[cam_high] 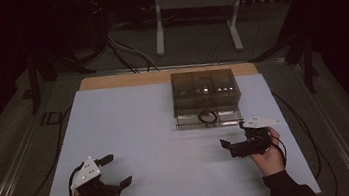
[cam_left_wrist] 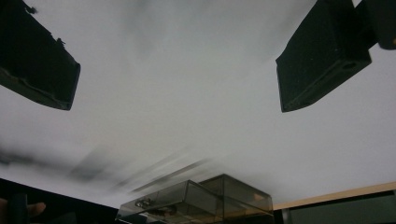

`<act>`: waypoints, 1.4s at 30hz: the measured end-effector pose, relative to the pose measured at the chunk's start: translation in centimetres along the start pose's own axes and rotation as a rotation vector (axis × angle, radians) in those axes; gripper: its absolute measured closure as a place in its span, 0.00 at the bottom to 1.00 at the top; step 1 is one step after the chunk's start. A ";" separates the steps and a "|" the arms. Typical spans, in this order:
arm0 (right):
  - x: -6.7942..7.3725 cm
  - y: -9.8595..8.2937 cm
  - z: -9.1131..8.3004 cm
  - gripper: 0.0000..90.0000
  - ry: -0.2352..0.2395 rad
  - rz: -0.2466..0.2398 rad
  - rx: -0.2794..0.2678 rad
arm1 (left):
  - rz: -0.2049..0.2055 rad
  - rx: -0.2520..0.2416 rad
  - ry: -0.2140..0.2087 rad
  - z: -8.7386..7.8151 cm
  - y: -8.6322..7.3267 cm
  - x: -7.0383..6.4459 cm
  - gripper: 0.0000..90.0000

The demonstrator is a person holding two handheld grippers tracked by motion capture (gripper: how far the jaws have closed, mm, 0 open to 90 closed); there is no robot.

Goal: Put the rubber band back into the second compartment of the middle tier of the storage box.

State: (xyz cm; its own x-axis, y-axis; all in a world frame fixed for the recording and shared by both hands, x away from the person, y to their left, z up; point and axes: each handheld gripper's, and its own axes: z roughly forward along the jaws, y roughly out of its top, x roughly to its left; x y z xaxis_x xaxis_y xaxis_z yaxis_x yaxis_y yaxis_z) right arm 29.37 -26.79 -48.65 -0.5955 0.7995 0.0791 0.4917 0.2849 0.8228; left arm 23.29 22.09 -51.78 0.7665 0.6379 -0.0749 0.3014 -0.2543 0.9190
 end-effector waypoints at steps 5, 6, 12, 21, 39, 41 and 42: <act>-0.4 -1.3 -0.2 0.00 0.001 0.004 0.005 | 0.000 0.000 0.000 0.0 0.0 0.0 0.00; -0.4 -1.6 -0.2 0.00 0.007 0.007 0.009 | 0.001 0.001 -0.001 0.0 0.0 0.0 0.00; -0.9 -3.0 -0.4 0.00 0.024 0.017 0.010 | 0.001 0.002 -0.002 0.0 0.0 0.0 0.00; -1.5 -5.1 -1.2 0.00 0.019 0.016 0.033 | -0.002 0.001 -0.001 0.0 0.0 0.0 0.00; -3.2 -7.4 -3.7 0.00 -0.005 0.061 0.026 | 0.001 0.003 -0.001 -0.1 -0.1 0.0 0.00; -3.3 -7.5 -3.8 0.00 -0.011 0.066 0.018 | -0.004 0.002 -0.001 -0.1 -0.1 0.0 0.00; -3.4 -7.5 -3.8 0.00 -0.013 0.070 0.012 | -0.004 0.003 0.000 -0.1 -0.1 0.0 0.00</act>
State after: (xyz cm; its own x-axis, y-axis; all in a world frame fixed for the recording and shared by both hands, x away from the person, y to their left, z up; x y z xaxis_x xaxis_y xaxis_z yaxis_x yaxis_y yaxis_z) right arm 25.31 -33.63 -52.94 -0.5512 0.8244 0.1285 0.5392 0.2344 0.8089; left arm 23.23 22.21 -51.89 0.7653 0.6389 -0.0785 0.3059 -0.2537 0.9177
